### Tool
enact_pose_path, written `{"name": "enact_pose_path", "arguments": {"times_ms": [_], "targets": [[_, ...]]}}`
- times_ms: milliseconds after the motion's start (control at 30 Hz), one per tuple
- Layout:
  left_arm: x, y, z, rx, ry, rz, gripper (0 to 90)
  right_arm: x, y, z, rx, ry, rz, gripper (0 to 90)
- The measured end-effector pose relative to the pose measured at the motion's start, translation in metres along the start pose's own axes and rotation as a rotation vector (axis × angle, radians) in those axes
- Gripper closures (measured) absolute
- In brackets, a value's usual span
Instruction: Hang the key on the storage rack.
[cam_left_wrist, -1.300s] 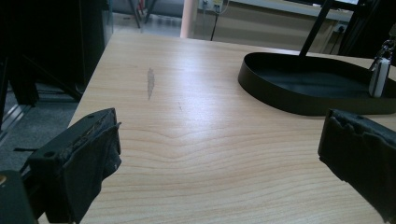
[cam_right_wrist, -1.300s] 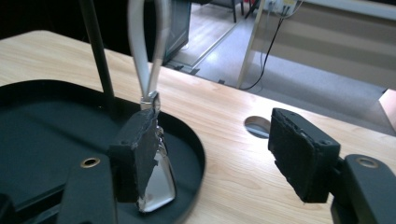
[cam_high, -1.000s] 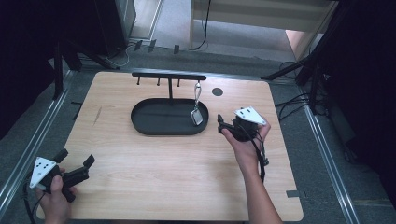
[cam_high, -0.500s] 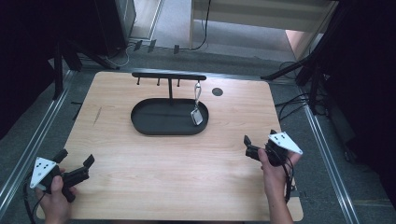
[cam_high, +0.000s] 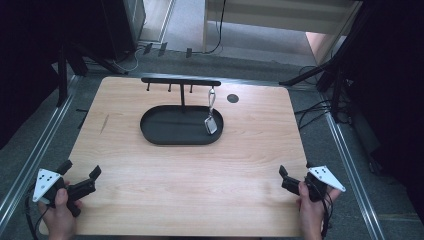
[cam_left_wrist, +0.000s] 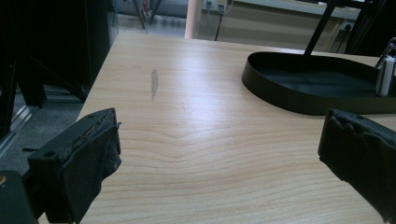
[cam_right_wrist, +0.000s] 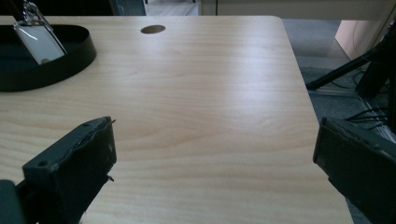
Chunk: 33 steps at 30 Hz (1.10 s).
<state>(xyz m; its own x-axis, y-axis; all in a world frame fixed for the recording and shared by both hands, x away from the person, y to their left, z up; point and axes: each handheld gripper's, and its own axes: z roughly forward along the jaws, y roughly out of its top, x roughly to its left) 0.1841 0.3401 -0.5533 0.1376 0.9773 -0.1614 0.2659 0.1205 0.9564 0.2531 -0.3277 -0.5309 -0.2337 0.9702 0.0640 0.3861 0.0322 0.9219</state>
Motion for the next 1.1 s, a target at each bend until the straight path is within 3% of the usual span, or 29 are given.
{"name": "enact_pose_path", "arguments": {"times_ms": [233,433,633,767,867,1100], "targets": [[0.0,0.0,0.001,0.009,-0.005,0.002,0.0,-0.007,-0.017,-0.01,-0.008,0.019,0.047,0.0],[0.0,0.001,0.001,0.011,-0.005,0.007,0.0,-0.003,-0.02,-0.012,-0.044,0.005,0.024,0.0],[-0.001,0.0,0.001,0.01,-0.008,0.007,0.0,-0.005,-0.021,-0.015,-0.071,0.005,0.054,0.0],[-0.001,0.0,0.001,0.011,-0.008,0.007,0.0,-0.003,-0.021,-0.014,-0.067,-0.003,0.033,0.0],[0.0,0.001,0.002,0.013,-0.007,0.001,0.0,0.003,-0.021,-0.012,-0.047,-0.006,-0.026,0.0],[0.001,0.001,0.002,0.015,-0.004,-0.008,0.0,0.006,-0.021,-0.012,-0.041,-0.007,-0.041,0.0]]}}
